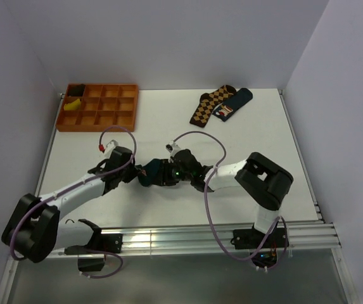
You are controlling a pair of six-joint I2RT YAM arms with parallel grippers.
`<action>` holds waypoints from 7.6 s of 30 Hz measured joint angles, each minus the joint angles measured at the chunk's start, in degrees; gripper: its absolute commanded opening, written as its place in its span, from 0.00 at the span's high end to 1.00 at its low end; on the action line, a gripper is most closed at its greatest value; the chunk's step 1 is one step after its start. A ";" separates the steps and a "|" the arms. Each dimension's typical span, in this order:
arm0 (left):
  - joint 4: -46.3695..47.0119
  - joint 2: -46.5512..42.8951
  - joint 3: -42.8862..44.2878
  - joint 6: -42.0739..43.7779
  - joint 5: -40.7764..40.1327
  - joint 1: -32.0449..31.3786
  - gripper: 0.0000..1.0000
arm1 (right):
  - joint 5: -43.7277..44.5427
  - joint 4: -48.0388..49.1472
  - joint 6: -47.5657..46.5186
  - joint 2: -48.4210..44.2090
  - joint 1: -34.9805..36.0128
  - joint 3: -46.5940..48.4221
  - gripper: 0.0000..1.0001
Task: Roll the socks
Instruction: Roll the sock at the center of the board.
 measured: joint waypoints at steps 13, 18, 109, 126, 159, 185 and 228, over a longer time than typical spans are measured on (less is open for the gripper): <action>-10.12 17.90 16.35 4.76 -5.90 -6.49 1.00 | 9.86 -0.79 -7.39 -4.87 0.98 -6.14 0.60; -11.02 17.33 16.35 4.79 -5.99 -6.62 1.00 | 11.76 1.38 -7.37 -5.14 0.44 -6.62 0.62; -1.70 1.60 -1.27 0.72 0.37 -1.46 0.64 | 35.15 -2.23 -29.77 7.76 17.18 8.74 1.00; 0.79 -9.62 -9.42 -1.86 2.14 1.88 0.51 | 0.96 -0.24 -13.90 8.76 1.49 8.22 1.00; 27.50 -10.08 -22.53 -10.56 6.71 2.29 0.40 | -19.56 20.44 12.09 17.99 -7.26 2.95 1.00; 40.63 1.31 -22.82 -10.91 7.82 2.29 0.53 | -19.76 21.66 12.44 18.49 -7.39 2.62 0.96; 26.21 4.15 -11.50 -4.87 3.19 -4.00 1.00 | 26.23 -8.63 -30.05 -7.87 11.15 -1.14 0.36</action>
